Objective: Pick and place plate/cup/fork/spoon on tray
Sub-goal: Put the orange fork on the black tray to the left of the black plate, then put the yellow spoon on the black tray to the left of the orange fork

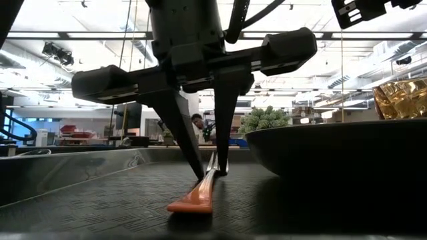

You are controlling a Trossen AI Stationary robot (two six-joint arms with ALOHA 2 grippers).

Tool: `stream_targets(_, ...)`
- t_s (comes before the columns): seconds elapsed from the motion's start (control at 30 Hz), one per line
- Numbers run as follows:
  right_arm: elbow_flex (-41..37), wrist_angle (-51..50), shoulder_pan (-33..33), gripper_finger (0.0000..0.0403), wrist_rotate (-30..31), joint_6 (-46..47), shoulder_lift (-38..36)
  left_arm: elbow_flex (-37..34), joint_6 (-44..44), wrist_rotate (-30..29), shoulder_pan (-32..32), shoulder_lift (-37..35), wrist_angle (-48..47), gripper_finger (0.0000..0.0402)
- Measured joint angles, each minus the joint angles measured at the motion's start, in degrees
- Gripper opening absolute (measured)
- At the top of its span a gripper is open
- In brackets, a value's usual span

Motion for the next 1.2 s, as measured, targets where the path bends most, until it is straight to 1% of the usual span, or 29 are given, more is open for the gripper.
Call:
stream_targets(0.17,0.0,0.0,0.0,0.0148,0.0,0.0,0.0,0.0,0.3,0.0,0.0,0.0,-0.5,0.0100)
stream_targets(0.47,0.0,0.1,0.0,0.0148,0.0,0.2,0.0,0.2,3.7,0.9,0.0,-3.6,-5.0,0.0094)
stream_targets(0.57,0.0,0.1,0.0,0.0148,0.0,0.4,0.0,0.3,5.2,2.1,0.0,-4.6,-6.3,0.0094)
stream_targets(0.73,0.0,0.1,0.0,0.0148,0.0,0.4,0.0,0.3,5.3,3.9,-0.6,-6.3,-14.3,0.0094)
stream_targets(0.8,0.0,0.0,0.0,0.0148,0.1,0.4,0.0,0.3,7.1,4.8,-1.2,-7.0,-17.5,0.0094)
stream_targets(0.97,0.0,0.1,0.0,0.0148,0.1,0.4,0.0,0.3,10.5,9.0,-2.7,-8.0,-24.8,0.0094)
stream_targets(1.13,0.0,0.1,0.0,0.0148,0.1,-0.1,0.0,0.3,9.0,9.0,-5.0,-7.5,-31.7,0.0093)
stream_targets(1.2,0.0,0.2,0.0,0.0148,0.1,-0.5,0.0,0.2,8.1,6.9,-6.2,-7.4,-33.3,0.0088)
